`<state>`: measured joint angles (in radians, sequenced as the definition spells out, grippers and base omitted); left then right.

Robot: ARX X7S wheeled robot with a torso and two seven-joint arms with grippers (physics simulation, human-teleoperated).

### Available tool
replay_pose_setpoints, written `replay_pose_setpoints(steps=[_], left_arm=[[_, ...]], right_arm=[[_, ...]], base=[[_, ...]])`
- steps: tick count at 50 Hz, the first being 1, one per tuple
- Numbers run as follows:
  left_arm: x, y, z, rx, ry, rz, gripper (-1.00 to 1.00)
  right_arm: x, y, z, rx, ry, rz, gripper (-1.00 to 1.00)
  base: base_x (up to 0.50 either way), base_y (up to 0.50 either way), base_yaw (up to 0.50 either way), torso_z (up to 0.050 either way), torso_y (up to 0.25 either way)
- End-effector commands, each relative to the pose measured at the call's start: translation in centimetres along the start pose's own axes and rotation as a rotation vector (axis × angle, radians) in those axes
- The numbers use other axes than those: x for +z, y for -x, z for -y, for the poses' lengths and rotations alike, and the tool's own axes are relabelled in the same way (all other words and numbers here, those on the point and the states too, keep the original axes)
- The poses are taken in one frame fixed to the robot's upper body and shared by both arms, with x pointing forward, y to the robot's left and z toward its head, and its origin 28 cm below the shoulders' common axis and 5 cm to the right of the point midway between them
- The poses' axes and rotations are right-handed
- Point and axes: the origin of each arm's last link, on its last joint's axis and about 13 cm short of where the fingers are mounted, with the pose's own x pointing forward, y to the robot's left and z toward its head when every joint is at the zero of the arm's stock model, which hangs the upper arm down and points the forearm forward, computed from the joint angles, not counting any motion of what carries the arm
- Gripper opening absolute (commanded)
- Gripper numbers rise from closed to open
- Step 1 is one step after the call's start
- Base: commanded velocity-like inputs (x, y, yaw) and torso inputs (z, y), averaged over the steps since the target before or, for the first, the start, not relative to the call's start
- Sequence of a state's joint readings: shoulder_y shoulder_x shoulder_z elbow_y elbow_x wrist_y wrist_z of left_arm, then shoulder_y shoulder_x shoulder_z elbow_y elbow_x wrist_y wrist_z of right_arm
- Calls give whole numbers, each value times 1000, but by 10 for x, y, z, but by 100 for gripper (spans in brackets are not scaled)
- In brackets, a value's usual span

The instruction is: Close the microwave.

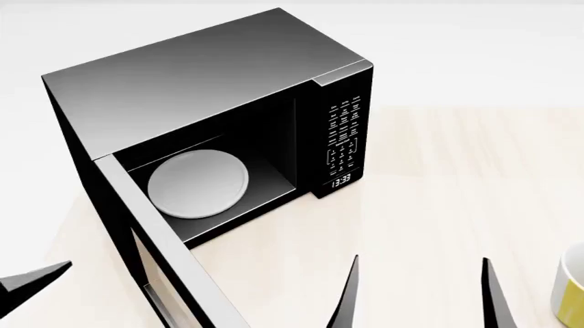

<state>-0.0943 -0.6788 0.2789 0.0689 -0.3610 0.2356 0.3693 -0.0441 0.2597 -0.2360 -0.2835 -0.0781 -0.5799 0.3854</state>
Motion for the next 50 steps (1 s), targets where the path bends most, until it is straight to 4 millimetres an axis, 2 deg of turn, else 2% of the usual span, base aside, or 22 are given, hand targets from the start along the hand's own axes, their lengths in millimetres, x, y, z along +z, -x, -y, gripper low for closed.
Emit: replay_pose_setpoints(steps=[1, 16, 50], left_arm=[[-6, -22, 4, 11, -5, 50, 100], [-13, -40, 14, 5, 12, 79, 100], [-23, -62, 33, -38, 58, 114, 100]], right_arm=[[-1, 0, 0, 6, 9, 2, 100], [-2, 0, 1, 9, 9, 0, 100], [-3, 0, 1, 6, 9, -7, 100]], base=[[0, 0, 0, 0, 0], [0, 0, 0, 0, 0], [0, 0, 0, 0, 0]])
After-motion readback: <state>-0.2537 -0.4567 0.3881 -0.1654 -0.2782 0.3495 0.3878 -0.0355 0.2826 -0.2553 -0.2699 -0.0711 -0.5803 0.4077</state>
